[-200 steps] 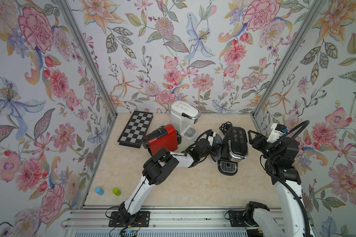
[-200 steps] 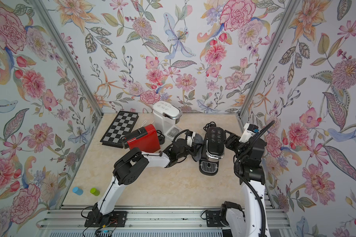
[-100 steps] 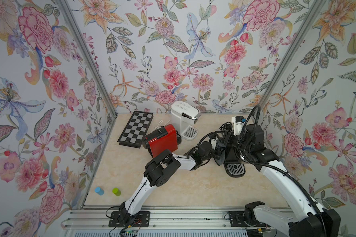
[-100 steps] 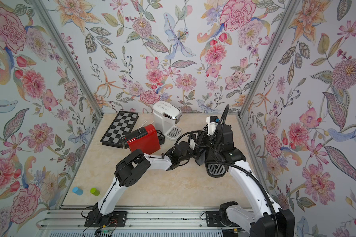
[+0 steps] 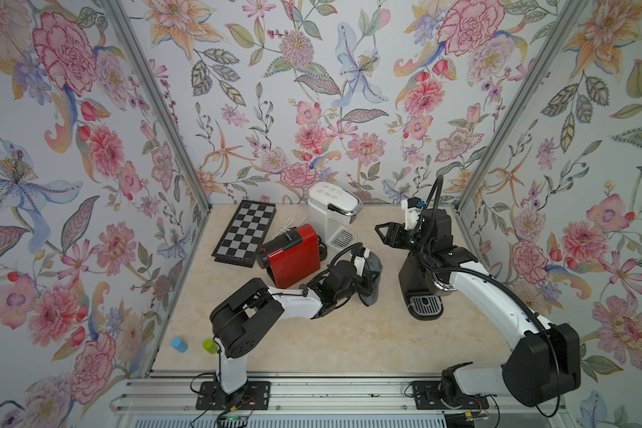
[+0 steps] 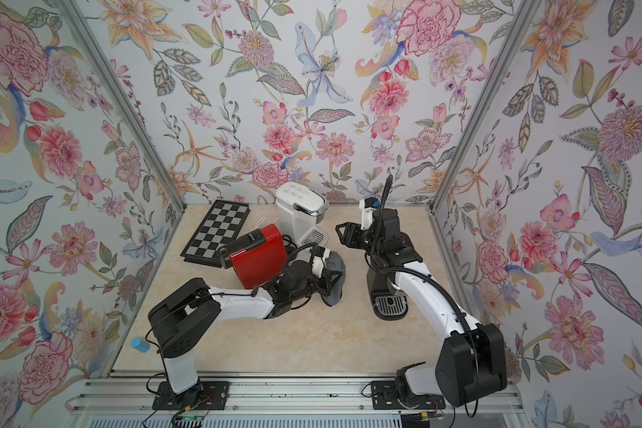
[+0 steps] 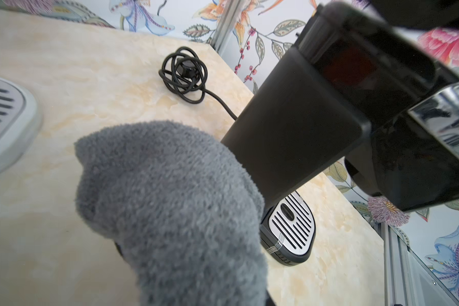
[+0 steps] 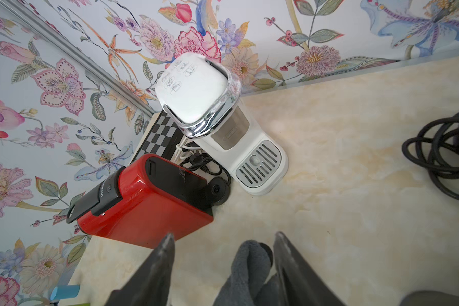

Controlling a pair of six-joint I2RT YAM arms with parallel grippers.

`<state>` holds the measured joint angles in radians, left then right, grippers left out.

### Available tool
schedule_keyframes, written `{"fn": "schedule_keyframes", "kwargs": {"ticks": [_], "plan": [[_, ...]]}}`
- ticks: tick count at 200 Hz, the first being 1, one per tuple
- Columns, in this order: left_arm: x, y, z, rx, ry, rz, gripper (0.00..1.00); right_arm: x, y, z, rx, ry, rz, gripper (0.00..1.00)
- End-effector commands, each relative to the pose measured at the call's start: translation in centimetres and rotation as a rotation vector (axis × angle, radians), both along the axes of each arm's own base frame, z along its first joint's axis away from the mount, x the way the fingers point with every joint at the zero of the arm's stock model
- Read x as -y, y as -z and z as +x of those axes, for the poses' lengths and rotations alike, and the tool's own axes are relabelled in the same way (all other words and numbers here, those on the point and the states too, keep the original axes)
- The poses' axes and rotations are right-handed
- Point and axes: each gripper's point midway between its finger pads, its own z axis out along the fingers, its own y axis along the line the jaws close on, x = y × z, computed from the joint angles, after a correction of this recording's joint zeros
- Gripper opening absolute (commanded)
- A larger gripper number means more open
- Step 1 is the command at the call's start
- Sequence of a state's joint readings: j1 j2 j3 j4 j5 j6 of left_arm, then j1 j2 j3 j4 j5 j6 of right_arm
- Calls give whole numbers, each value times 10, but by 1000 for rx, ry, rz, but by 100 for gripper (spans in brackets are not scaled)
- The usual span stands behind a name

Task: Wipe the surface of a coffee machine
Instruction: Adjust the cleaning item.

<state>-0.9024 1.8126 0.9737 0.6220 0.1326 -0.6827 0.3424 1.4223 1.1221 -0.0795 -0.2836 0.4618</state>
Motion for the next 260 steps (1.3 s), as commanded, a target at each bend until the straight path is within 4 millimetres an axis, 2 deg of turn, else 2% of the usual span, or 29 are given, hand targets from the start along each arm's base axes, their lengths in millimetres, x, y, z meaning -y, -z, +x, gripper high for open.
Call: {"fn": "schedule_keyframes", "kwargs": {"ticks": [1,14,43,63,72,80,92,114,127,136,143,165,190,206,232,260], "plan": [[-38,-8,20,37,-136,88,9,-16,-1,18,21,13,-13,61],[-51,-15,29,35,-177,124,9,-23,8,28,8,30,-31,61],[-79,-45,50,91,-319,207,8,-28,21,46,-3,81,-60,62],[-97,-67,63,108,-374,192,8,-27,27,52,-8,100,-52,62],[-98,-78,63,120,-368,164,8,-28,29,53,-16,94,-46,62],[-95,-87,61,137,-339,129,8,-31,32,52,-24,75,-42,63],[-89,-88,58,128,-300,107,9,-32,40,48,-40,57,-43,63],[-72,-69,50,67,-205,78,10,-28,50,30,-74,16,-14,65],[-68,-61,44,40,-177,35,10,-30,47,15,-72,-51,87,69],[-67,-61,41,38,-159,-11,10,-34,43,5,-68,-93,167,77],[-67,-62,39,38,-143,-44,10,-36,42,-2,-79,-124,212,78],[-67,-67,33,57,-104,-104,10,-39,45,-18,-133,-185,242,81],[-63,-65,29,52,-55,-131,10,-40,24,-30,-100,-211,341,86],[-57,-70,25,63,-11,-169,10,-48,12,-38,-87,-247,377,88],[-45,-78,19,76,63,-228,10,-63,5,-45,-96,-308,414,90],[-37,-70,20,53,92,-217,9,-75,0,-51,-98,-353,438,93]]}}
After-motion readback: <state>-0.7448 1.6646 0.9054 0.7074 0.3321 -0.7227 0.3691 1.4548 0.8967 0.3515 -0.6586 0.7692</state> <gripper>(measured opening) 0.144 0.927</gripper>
